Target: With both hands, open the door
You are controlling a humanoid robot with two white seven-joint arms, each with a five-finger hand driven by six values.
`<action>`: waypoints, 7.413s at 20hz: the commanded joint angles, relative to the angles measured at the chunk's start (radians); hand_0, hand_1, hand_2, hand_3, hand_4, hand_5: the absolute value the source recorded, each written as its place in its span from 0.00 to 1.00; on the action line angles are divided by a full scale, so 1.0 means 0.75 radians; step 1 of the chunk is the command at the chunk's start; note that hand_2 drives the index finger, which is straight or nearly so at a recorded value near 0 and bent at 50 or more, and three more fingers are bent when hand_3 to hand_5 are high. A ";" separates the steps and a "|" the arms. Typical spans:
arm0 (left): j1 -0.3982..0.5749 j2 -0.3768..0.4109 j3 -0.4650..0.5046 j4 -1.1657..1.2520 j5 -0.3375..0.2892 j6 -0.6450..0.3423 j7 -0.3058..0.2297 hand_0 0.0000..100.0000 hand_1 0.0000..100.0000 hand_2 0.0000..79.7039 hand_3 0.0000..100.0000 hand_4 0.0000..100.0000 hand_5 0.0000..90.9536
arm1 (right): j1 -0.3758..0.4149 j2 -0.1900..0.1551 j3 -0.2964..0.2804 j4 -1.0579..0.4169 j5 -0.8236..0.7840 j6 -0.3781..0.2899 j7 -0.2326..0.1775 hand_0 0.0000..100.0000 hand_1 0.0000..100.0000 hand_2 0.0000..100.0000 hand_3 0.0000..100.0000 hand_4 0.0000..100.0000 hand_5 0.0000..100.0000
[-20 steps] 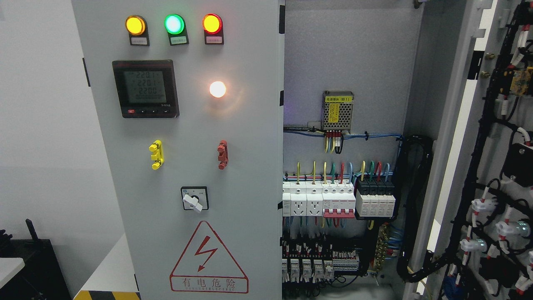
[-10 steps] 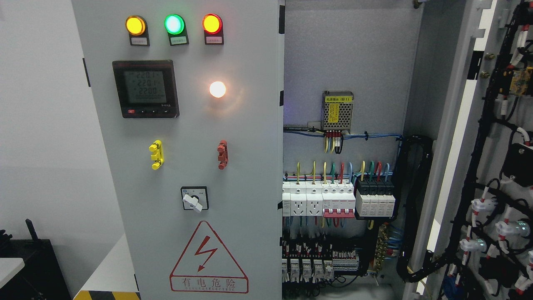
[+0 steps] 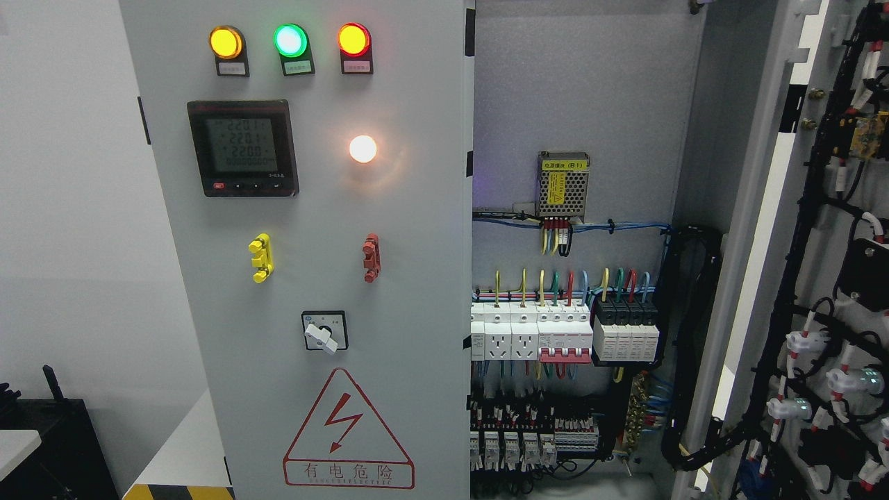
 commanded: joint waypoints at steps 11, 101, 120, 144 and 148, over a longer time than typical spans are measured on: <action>-0.023 -0.227 0.529 0.283 -0.214 0.043 0.122 0.00 0.00 0.00 0.00 0.03 0.00 | 0.002 0.000 0.014 -0.020 0.018 0.000 -0.001 0.00 0.00 0.00 0.00 0.00 0.00; -0.037 -0.227 0.527 0.267 -0.214 0.031 0.105 0.00 0.00 0.00 0.00 0.03 0.00 | -0.317 -0.221 0.466 -2.223 -0.278 -0.114 -0.003 0.00 0.00 0.00 0.00 0.00 0.00; -0.037 -0.227 0.527 0.267 -0.214 0.031 0.105 0.00 0.00 0.00 0.00 0.03 0.00 | -0.587 -0.233 0.468 -2.037 -0.385 0.012 -0.001 0.00 0.00 0.00 0.00 0.00 0.00; -0.037 -0.227 0.527 0.267 -0.214 0.031 0.105 0.00 0.00 0.00 0.00 0.03 0.00 | -0.739 -0.264 0.495 -1.868 -0.507 0.037 0.064 0.00 0.00 0.00 0.00 0.00 0.00; -0.037 -0.227 0.527 0.267 -0.214 0.031 0.105 0.00 0.00 0.00 0.00 0.03 0.00 | -0.757 -0.276 0.497 -1.857 -0.524 0.037 0.066 0.00 0.00 0.00 0.00 0.00 0.00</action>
